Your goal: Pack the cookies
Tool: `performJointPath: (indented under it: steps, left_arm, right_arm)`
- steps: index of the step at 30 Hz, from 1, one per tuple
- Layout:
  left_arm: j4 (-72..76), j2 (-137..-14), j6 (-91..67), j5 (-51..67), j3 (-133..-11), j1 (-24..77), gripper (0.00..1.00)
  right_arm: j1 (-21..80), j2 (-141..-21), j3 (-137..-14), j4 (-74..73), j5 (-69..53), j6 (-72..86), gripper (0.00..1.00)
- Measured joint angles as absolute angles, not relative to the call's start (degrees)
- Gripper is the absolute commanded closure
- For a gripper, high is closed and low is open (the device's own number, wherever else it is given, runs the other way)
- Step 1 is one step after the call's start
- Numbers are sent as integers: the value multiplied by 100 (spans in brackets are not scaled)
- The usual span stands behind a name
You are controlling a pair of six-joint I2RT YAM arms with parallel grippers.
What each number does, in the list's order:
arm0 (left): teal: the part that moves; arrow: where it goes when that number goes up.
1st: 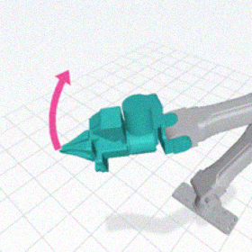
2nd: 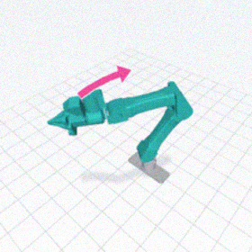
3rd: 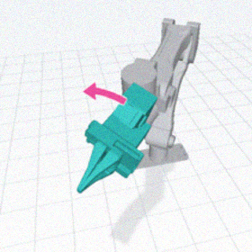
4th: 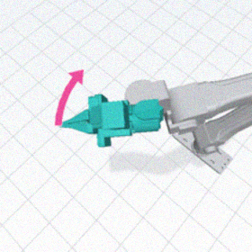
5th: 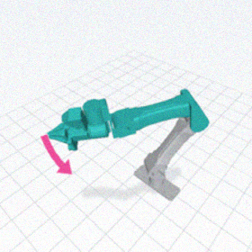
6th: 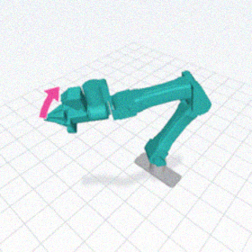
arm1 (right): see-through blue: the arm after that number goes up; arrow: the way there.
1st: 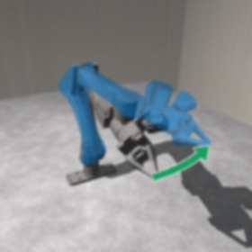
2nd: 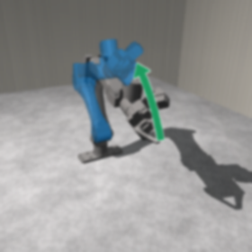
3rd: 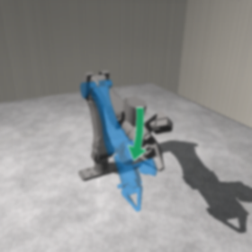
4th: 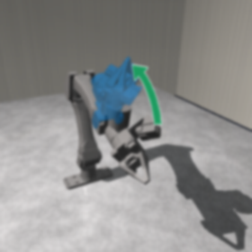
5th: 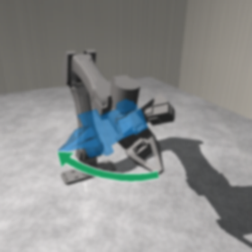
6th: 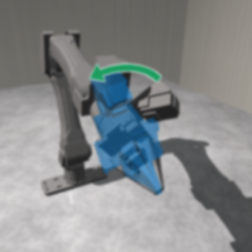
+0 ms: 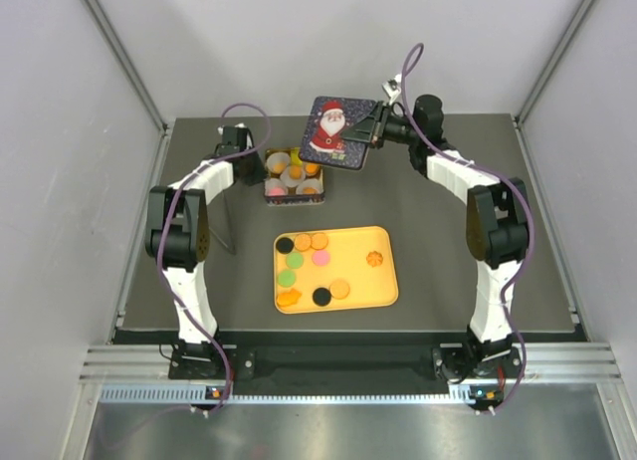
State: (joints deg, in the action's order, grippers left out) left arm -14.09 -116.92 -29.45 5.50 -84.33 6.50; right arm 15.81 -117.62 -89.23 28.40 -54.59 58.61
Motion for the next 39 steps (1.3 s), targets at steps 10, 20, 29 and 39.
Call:
performJointPath:
  steps: [10, 20, 29, 39]
  left_arm:
    - [-1710, -11673, -2576, 416, -8549, 928, 100]
    - [-1990, -11662, -2193, 473, -8626, 1275, 100]
    - [-2130, -11616, -2078, 491, -8626, 1667, 100]
    - [-2283, -11507, -2167, 491, -8626, 1767, 83]
  right_arm:
    - [1437, -11764, -8289, 3546, -5621, 6265, 100]
    - [1096, -11764, -7513, 4665, -5732, 6938, 100]
    - [987, -11764, -7017, 5428, -5846, 7369, 100]
    - [987, -11771, -6921, 5616, -5887, 7481, 100]
